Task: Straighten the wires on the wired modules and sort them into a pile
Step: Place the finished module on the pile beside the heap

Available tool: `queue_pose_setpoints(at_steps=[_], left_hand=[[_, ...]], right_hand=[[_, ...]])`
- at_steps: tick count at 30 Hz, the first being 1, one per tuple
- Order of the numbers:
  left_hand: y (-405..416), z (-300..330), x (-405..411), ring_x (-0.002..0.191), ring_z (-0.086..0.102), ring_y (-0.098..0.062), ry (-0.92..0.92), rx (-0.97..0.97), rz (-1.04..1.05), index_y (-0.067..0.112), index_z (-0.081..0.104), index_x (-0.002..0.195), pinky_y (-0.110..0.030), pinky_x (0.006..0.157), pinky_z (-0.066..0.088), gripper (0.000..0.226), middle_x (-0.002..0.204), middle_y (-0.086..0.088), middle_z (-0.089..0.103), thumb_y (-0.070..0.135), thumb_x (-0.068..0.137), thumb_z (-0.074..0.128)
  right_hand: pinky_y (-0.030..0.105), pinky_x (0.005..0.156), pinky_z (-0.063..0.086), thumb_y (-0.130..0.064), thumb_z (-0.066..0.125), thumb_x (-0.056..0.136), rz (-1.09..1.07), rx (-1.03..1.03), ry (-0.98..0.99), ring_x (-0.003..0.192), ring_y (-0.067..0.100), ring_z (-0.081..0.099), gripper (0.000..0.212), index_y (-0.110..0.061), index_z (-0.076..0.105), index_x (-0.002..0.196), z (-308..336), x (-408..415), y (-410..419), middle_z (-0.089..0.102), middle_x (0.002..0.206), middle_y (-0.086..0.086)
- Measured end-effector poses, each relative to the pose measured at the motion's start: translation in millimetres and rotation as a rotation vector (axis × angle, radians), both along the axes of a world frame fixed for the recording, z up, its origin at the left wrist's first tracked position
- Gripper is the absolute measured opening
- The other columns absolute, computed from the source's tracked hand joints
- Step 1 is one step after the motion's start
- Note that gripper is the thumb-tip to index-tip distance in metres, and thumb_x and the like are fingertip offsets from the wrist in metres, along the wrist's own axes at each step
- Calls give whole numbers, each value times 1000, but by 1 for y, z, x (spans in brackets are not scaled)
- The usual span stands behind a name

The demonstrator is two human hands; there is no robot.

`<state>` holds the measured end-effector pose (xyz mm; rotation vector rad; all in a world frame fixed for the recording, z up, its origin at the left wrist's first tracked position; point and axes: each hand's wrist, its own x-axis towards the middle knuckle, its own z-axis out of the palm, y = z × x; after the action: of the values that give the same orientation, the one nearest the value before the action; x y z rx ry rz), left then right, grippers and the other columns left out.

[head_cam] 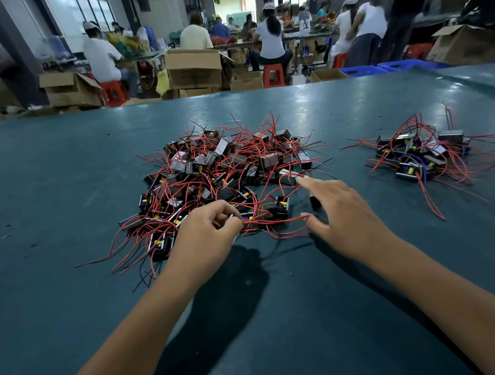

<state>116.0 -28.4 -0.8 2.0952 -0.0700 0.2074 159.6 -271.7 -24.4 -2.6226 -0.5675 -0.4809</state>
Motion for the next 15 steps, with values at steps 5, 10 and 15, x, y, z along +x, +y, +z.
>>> queue_pose_setpoints(at_steps=[5, 10, 15], left_hand=[[5, 12, -1, 63, 66, -22, 220, -540, -95, 8, 73, 86, -28, 52, 55, 25, 69, -5, 65, -6, 93, 53], [22, 20, 0, 67, 63, -12, 105, -313, -152, 16, 73, 90, -22, 63, 56, 30, 80, -10, 68, -10, 88, 59], [17, 23, -6, 70, 60, 3, -222, 118, -178, 27, 69, 93, -6, 64, 42, 35, 86, 20, 67, -6, 84, 61]], right_hand=[[35, 114, 26, -36, 65, 91, 5, -81, 41, 139, 18, 36, 61, -25, 42, 147, -6, 0, 1, 46, 149, -5], [32, 114, 21, -43, 61, 93, 33, -78, 65, 140, 13, 35, 58, -29, 42, 147, -6, -1, 1, 46, 148, -9], [28, 101, 18, -51, 51, 90, 126, -30, 19, 125, 7, 43, 49, -38, 51, 137, -1, -15, 13, 58, 128, -19]])
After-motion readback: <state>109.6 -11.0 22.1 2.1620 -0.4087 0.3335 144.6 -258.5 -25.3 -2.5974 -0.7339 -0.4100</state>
